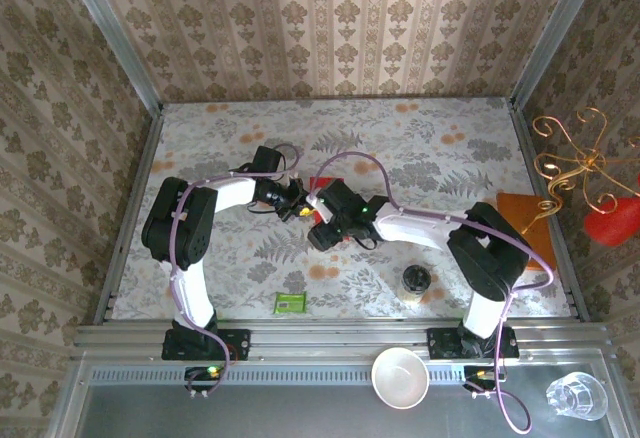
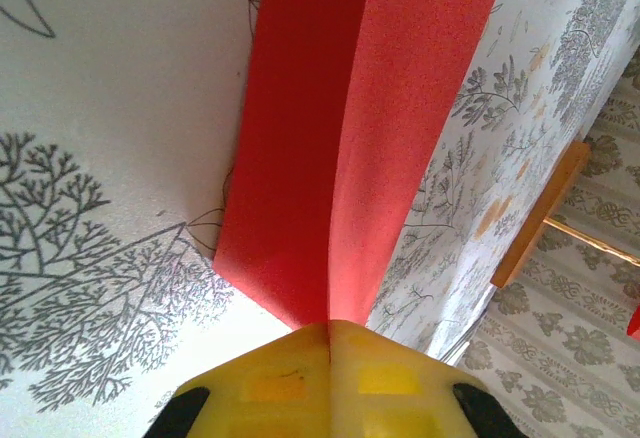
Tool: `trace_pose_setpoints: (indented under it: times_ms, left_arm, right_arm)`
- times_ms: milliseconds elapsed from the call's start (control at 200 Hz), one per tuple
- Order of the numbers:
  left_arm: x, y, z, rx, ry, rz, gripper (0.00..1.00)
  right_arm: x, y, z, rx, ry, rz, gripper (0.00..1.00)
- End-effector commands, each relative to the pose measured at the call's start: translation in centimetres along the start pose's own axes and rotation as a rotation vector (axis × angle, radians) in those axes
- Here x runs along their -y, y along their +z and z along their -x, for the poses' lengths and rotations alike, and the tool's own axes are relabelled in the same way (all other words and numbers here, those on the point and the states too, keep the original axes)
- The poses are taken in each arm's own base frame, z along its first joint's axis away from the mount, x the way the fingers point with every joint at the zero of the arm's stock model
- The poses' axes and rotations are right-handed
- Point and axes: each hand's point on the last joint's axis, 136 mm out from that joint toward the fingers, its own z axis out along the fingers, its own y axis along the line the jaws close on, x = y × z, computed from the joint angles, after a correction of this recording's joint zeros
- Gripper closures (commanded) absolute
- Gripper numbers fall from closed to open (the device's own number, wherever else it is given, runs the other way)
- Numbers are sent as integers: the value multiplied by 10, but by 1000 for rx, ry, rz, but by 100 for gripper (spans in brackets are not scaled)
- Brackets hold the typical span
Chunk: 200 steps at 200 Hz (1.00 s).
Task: Fold a paper plane with a square sheet of paper (pick it up from the middle)
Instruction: Third fold the triangle at the center of the table.
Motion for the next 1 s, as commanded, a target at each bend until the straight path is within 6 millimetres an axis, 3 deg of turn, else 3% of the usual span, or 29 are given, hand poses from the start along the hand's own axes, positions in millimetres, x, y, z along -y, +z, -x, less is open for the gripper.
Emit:
trace_pose_setpoints:
  times_ms: [0, 250, 480, 825, 995]
  left_arm:
    - [12, -8, -1, 8, -5, -10, 97]
    - [9, -7, -1, 8, -4, 10, 97]
    - [8, -6, -1, 9, -4, 14, 97]
    - [6, -7, -2, 11, -7, 14, 93]
    - [5, -18, 4, 42, -11, 3, 82]
  right_arm:
    - [13, 10, -2, -31, -61, -102, 30]
    - [26, 7, 12, 15, -75, -188, 34]
    - [30, -6, 18, 63, -62, -204, 53]
    - [22, -1, 16, 41, -62, -151, 74]
    - [14, 1, 11, 24, -35, -65, 88]
